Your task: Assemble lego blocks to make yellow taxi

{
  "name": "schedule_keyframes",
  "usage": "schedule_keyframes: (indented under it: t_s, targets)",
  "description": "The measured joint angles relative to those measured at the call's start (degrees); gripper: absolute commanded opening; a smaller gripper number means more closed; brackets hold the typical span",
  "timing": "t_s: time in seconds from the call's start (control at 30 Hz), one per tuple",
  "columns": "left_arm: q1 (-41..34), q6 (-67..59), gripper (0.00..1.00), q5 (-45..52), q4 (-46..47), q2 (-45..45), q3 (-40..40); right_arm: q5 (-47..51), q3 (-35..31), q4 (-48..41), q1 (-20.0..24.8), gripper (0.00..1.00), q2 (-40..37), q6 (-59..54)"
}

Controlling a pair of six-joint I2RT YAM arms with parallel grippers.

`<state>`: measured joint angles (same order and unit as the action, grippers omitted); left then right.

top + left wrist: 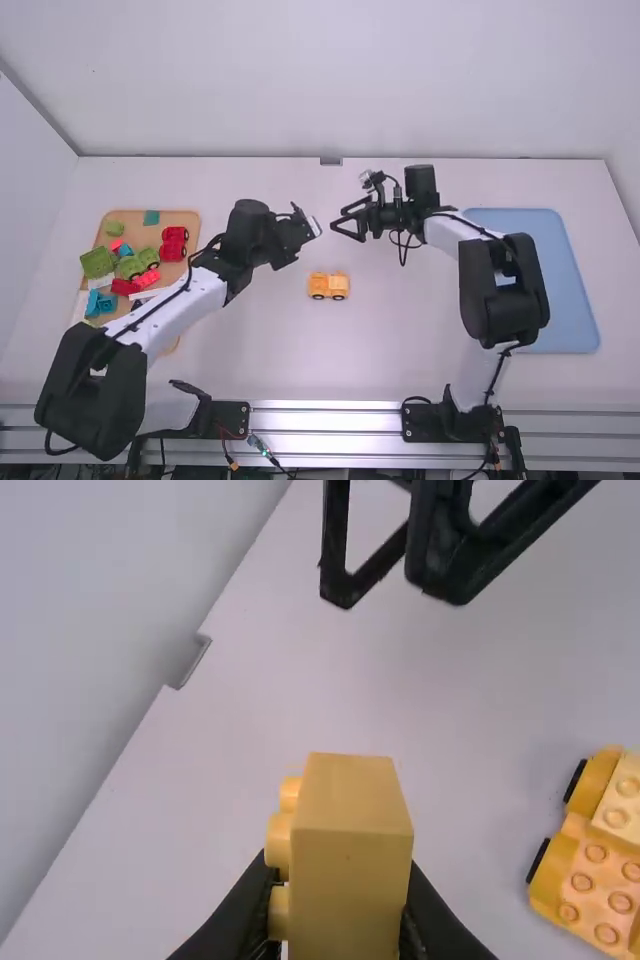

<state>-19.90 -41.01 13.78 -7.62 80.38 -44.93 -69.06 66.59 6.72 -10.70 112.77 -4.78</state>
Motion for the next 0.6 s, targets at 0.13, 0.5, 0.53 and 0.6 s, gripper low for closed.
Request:
schedule_keyframes:
  t_s: [0.13,0.5,0.53,0.6]
  targets:
    - [0.0,0.8,0.07,0.1,-3.4,3.0,0.0,-1.9,0.0,0.4,0.0,0.91,0.4,1.1]
    - [-0.3,4.6,0.06,1.0,-12.5,12.3,0.0,1.3,0.0,0.8,-2.4,0.84,0.4,4.4]
    - [-0.3,4.6,0.07,1.2,-12.5,12.5,0.0,1.7,0.0,0.8,-2.6,0.83,0.4,4.5]
    - [-0.3,5.0,0.06,1.9,-12.5,13.2,0.0,3.8,0.0,0.8,-3.8,0.8,0.4,5.1]
